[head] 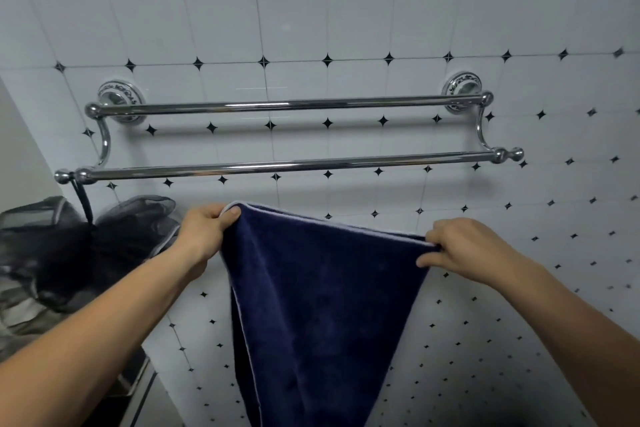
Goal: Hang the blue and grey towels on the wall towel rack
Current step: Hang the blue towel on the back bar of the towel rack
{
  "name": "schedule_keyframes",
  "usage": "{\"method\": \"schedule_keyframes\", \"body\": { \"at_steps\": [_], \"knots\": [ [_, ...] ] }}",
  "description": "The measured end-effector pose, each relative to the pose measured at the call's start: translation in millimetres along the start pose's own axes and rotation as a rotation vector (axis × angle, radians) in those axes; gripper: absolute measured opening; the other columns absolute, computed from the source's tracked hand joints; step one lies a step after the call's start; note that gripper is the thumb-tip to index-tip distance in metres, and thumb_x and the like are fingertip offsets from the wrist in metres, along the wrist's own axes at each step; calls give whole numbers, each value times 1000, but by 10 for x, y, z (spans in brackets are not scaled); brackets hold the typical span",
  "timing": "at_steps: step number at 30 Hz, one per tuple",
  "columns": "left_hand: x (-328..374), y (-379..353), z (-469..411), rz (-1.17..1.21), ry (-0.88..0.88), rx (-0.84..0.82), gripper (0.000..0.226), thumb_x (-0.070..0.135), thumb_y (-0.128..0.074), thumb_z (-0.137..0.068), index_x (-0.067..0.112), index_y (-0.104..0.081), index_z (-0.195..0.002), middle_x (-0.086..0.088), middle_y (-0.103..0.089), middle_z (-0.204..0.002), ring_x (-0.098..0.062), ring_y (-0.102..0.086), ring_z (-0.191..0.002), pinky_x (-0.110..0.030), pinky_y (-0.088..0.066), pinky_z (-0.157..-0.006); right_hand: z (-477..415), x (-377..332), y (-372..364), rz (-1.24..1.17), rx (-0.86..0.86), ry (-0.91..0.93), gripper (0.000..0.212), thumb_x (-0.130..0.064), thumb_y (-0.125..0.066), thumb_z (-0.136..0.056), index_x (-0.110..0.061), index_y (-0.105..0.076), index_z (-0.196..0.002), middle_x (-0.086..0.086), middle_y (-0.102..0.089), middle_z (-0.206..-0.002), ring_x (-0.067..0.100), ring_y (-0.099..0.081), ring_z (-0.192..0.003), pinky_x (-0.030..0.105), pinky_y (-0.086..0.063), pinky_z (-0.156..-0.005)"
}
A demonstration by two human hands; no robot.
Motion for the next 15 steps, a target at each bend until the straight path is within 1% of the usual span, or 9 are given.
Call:
{"method": "schedule_keyframes", "body": {
  "at_steps": [2, 3, 6, 7, 8, 10, 12, 13, 15],
  "knots": [
    [-8, -63, -1, 13, 38, -11, 22, 22, -58, -97, 17, -72, -81, -3, -65, -76, -17, -56, -70, -30, -49, -63, -2, 0, -38, -84, 14, -74, 37, -62, -63, -80, -25, -63, -77, -1, -63, -81, 17, -57, -76, 33, -46, -66],
    [-13, -83, -11, 31, 59, 1, 21, 22, -58, -97, 19, -70, -80, -2, -65, -77, -17, -57, -71, -30, -50, -61, 3, -66, -101, -221, -45, -37, 38, -64, -67, -74, -25, -63, -72, 0, -64, -75, 16, -57, -71, 33, -45, -64],
    [-52, -67, -47, 114, 116, 47, 21, 20, -57, -97, 18, -67, -79, -3, -64, -79, -17, -59, -74, -31, -50, -59, 131, -367, -283, -683, -404, 134, 55, -66, -78, -58, -14, -65, -67, 6, -52, -62, 15, -46, -56, 33, -36, -55],
    [-67, -54, -55, 141, 127, 50, 21, 19, -57, -97, 17, -67, -80, -2, -64, -79, -17, -60, -75, -31, -50, -59, 127, -348, -288, -731, -408, 119, 53, -65, -80, -57, -14, -65, -64, 3, -50, -60, 15, -45, -55, 32, -35, -55],
    [-79, -46, -59, 158, 134, 47, 21, 18, -57, -98, 17, -68, -80, -2, -65, -79, -17, -60, -75, -30, -50, -59, 75, -257, -270, -723, -339, 51, 48, -61, -80, -59, -16, -66, -64, -1, -53, -59, 13, -48, -56, 32, -36, -57],
    [-82, -67, -62, 160, 128, 26, 20, 18, -57, -97, 16, -69, -81, 0, -67, -78, -14, -61, -74, -28, -49, -60, -38, -21, -158, -522, -104, -167, 35, -54, -78, -68, -21, -68, -66, -7, -60, -61, 14, -57, -64, 31, -39, -58],
    [-60, -136, -55, 161, 119, -8, 21, 18, -57, -97, 16, -69, -80, 1, -67, -75, -12, -61, -72, -26, -49, -60, -91, 51, -125, -434, -19, -276, 24, -47, -76, -76, -25, -69, -67, -8, -63, -65, 15, -61, -69, 28, -40, -57],
    [-52, -170, -58, 172, 123, -11, 21, 17, -57, -97, 16, -68, -79, 0, -66, -74, -12, -61, -71, -26, -50, -60, -110, -23, -134, -528, -81, -211, 20, -44, -77, -76, -26, -70, -67, -8, -64, -63, 13, -61, -67, 27, -40, -56],
    [-56, -205, -67, 206, 147, 6, 22, 17, -57, -97, 16, -66, -77, -1, -65, -74, -12, -60, -71, -26, -51, -61, -54, -330, -133, -774, -345, 61, 15, -41, -81, -73, -31, -73, -65, -12, -65, -61, 5, -59, -59, 22, -42, -58]
  ]
}}
Point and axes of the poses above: each hand's wrist, its own z-axis away from the middle knuckle, its own y-axis out of the back of the hand, x = y × z, the point moved 4 cm from there along -z, towards the middle knuckle
